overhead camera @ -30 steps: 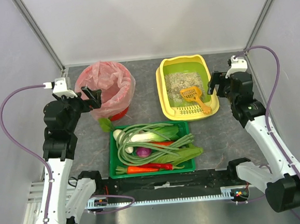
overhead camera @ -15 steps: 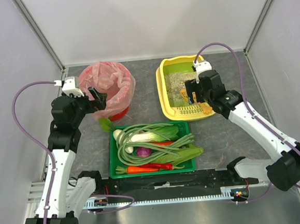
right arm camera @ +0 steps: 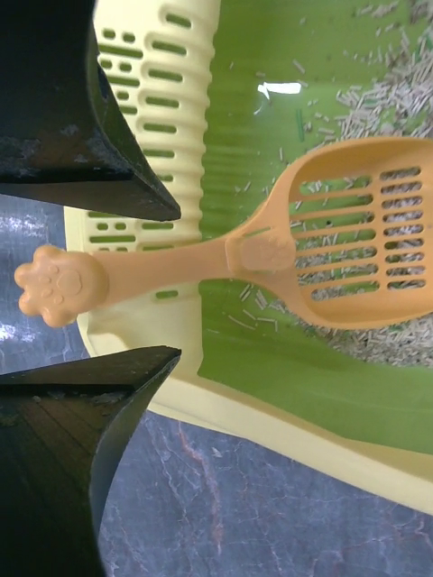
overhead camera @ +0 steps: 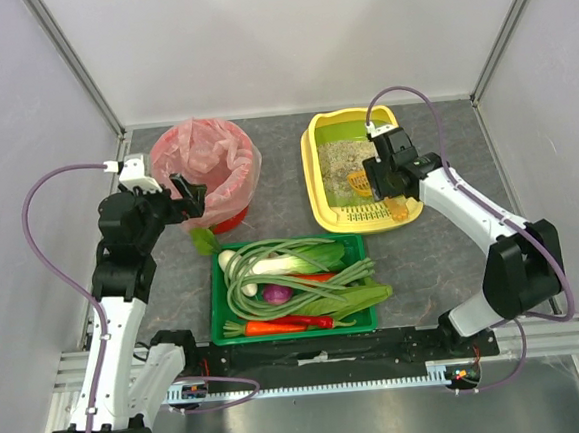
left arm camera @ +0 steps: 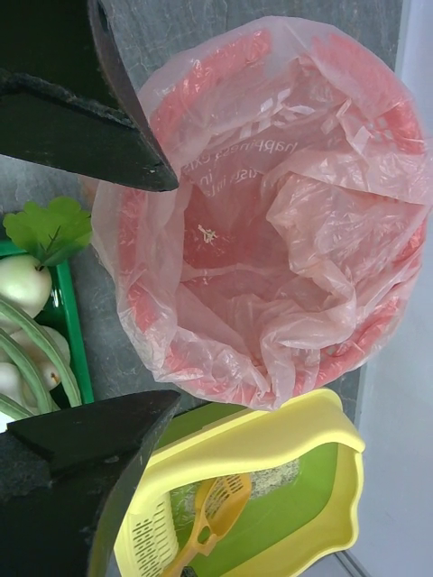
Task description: Clean the litter box
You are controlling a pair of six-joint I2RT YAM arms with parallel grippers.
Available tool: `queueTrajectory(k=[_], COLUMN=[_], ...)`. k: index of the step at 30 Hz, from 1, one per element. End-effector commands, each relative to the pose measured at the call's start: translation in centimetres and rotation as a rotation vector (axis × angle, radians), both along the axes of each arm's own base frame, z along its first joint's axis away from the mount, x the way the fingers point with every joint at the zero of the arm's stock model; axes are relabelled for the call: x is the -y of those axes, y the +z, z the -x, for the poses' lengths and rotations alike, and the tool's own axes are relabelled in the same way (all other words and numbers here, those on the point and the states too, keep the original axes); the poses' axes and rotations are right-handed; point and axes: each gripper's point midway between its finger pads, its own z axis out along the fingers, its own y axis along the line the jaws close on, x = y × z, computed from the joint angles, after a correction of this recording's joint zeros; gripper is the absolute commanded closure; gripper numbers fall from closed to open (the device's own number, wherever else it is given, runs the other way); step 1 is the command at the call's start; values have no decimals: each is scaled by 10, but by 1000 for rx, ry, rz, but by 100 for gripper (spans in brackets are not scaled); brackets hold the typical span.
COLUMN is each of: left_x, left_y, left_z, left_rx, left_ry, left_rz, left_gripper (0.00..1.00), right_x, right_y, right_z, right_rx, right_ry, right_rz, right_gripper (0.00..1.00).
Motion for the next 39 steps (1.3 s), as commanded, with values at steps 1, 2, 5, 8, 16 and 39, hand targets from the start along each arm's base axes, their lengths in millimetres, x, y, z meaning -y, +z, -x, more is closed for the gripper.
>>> queueTrajectory(k=[1, 2, 5, 8, 16, 39], left_x=[0, 0, 2, 2, 3, 7], left_y=[10, 11, 8, 9, 9, 7], left_z=[1, 1, 0, 1, 1, 0], left_rx=[50, 50, 42, 46, 47, 45], left_ry=[-10, -13, -19, -22, -32, -53], left_rz=[-13, -11, -9, -8, -10, -17], left_gripper=[3, 3, 3, 3, 3, 10], right_x=[-3, -2, -3, -4, -5, -4], right_y=[11, 10, 0, -10, -26, -57], right_z=[-6, -7, -8, -10, -15, -18], right_rx=[3, -1, -33, -54, -57, -105], right_ry=[47, 50, 57, 56, 45, 47], right_rz=[-26, -18, -2, 6, 7, 32], right_gripper=[34, 34, 37, 40, 47, 62])
